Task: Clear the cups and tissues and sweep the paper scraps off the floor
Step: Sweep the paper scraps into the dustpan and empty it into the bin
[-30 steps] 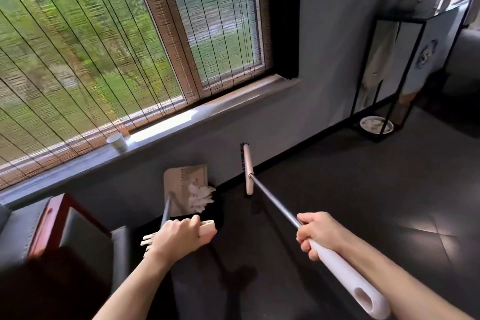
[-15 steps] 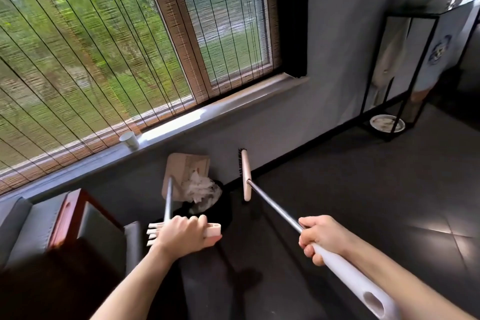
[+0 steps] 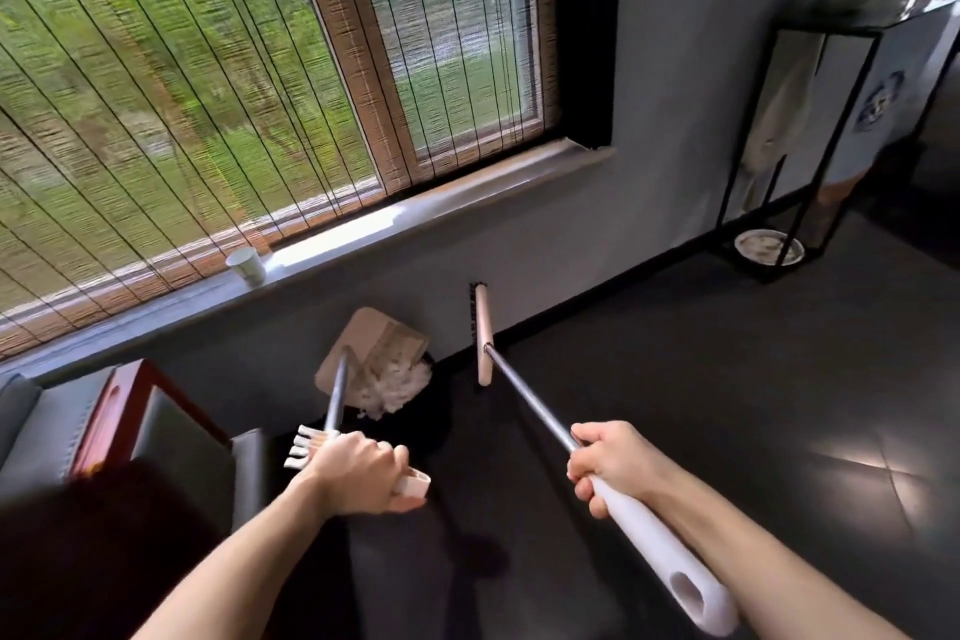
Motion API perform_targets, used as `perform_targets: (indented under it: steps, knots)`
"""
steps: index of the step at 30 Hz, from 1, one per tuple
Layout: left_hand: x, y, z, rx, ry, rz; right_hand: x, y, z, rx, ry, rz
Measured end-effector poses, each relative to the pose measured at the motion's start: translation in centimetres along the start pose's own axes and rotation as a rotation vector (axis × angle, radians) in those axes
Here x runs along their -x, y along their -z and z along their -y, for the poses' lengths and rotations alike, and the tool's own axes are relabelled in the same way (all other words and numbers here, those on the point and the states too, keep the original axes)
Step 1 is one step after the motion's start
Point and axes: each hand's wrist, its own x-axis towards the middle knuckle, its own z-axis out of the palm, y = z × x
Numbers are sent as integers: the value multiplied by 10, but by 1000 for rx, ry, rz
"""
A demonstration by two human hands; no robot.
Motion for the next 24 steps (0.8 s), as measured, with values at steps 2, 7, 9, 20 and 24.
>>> perform_targets:
  steps: [2, 7, 9, 20, 24]
  knots:
    - [1, 12, 2, -17, -9, -25, 1, 2, 9, -2, 16, -4]
    - [10, 47, -1, -12, 22, -57, 11, 5, 25, -13, 29, 2]
    - [19, 45, -9, -9, 30, -41, 16, 7, 21, -14, 28, 6]
    - [5, -5, -37, 58, 13, 97, 29, 17, -28, 25, -52, -26]
    - [1, 18, -10, 31, 28, 36, 33, 15, -28, 21, -64, -10]
